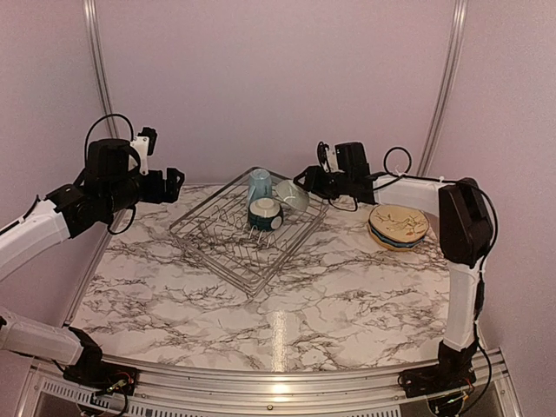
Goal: Unload the mixed dishes from the dish rack
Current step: Pass from the right arm to the left
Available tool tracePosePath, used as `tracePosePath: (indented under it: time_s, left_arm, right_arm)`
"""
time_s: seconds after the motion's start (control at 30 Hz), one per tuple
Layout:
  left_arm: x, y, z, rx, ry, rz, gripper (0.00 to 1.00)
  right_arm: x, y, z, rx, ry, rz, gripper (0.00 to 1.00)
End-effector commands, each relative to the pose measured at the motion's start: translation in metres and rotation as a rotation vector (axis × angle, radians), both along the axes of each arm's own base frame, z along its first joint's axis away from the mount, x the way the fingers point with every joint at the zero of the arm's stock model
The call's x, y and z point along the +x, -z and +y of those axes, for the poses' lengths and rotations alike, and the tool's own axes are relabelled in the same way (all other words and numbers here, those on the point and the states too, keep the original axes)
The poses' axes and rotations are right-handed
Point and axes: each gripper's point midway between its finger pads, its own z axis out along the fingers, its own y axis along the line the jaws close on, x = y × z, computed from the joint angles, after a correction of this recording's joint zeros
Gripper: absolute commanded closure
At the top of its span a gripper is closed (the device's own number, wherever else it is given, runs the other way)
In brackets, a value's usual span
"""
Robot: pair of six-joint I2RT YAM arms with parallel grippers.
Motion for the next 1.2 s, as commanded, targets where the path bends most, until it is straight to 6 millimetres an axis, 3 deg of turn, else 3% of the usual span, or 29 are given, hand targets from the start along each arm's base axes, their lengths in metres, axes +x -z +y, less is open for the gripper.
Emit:
tracePosePath:
  time_s: [0.0, 0.17, 0.37, 0.53, 0.73, 0.93, 1.17]
  left_arm:
    - [0.003, 0.008, -0.01, -0.034, 0.033, 0.034, 0.01]
    - [0.001, 0.008, -0.027, -0.113, 0.1, 0.068, 0.01]
    - [-0.006, -0.004, -0.076, -0.351, 0.291, 0.175, 0.01]
    - [-0.009, -0.016, -0.116, -0.699, 0.41, 0.303, 0.01]
    - [-0.007, -0.023, -0.159, -1.051, 0.561, 0.393, 0.01]
    - [0.006, 0.003, -0.197, -1.115, 0.562, 0.502, 0.07]
    - [0.015, 0.022, -0.217, -1.16, 0.555, 0.55, 0.21]
  right_arm:
    - [-0.008, -0.071, 0.011, 0.309, -0.071, -0.082, 0.91]
    - [-0.02, -0.074, 0.016, 0.464, -0.127, -0.032, 0.91]
    - [-0.038, -0.074, 0.019, 0.657, -0.178, 0.024, 0.91]
    - [-0.048, -0.078, 0.021, 0.689, -0.191, 0.004, 0.91]
    - [-0.065, -0.081, 0.039, 0.689, -0.24, 0.003, 0.91]
    - [-0.081, -0.084, 0.06, 0.684, -0.293, 0.002, 0.91]
    - [-0.098, -0.081, 0.079, 0.653, -0.343, -0.003, 0.91]
